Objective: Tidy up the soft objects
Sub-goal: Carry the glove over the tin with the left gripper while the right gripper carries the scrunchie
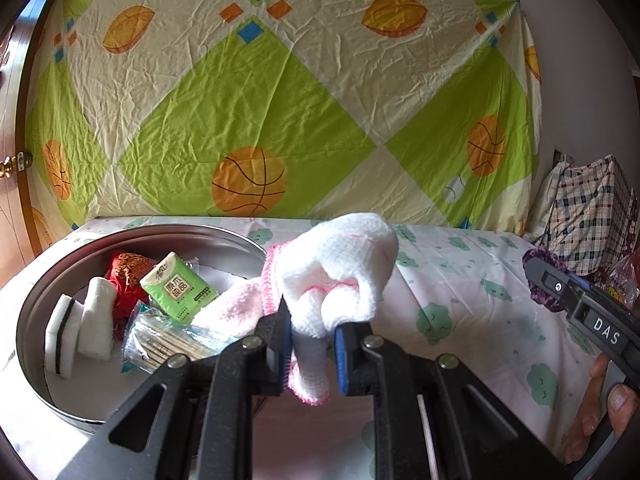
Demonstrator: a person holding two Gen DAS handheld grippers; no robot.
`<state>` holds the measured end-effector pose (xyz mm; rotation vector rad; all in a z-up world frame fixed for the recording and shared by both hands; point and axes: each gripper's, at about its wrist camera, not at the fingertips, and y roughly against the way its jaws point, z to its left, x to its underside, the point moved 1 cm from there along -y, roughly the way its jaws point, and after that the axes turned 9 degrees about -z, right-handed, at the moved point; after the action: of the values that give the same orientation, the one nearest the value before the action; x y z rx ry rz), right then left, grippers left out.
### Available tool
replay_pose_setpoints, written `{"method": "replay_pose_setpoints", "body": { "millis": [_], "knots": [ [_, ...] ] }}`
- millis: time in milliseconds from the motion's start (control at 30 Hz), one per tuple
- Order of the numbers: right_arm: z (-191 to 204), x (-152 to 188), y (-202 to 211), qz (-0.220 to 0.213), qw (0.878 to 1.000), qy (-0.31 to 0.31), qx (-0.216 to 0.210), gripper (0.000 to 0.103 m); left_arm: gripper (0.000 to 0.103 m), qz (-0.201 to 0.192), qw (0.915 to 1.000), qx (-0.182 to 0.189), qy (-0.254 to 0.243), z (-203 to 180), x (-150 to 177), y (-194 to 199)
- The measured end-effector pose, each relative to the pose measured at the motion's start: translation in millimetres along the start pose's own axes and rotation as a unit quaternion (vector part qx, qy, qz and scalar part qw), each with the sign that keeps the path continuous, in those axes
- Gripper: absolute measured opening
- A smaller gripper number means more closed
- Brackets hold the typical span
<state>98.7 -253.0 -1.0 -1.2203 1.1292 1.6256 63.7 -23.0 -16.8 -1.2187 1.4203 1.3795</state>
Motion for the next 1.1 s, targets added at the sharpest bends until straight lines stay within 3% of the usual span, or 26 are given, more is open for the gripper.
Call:
{"method": "replay_pose_setpoints", "body": {
  "millis": [1100],
  "knots": [
    [57,7,-2,-0.011,0.999,0.016,-0.043,0.046,0.015,-0.032,0.9990,-0.021,0.023,42,-1,27]
  ]
}}
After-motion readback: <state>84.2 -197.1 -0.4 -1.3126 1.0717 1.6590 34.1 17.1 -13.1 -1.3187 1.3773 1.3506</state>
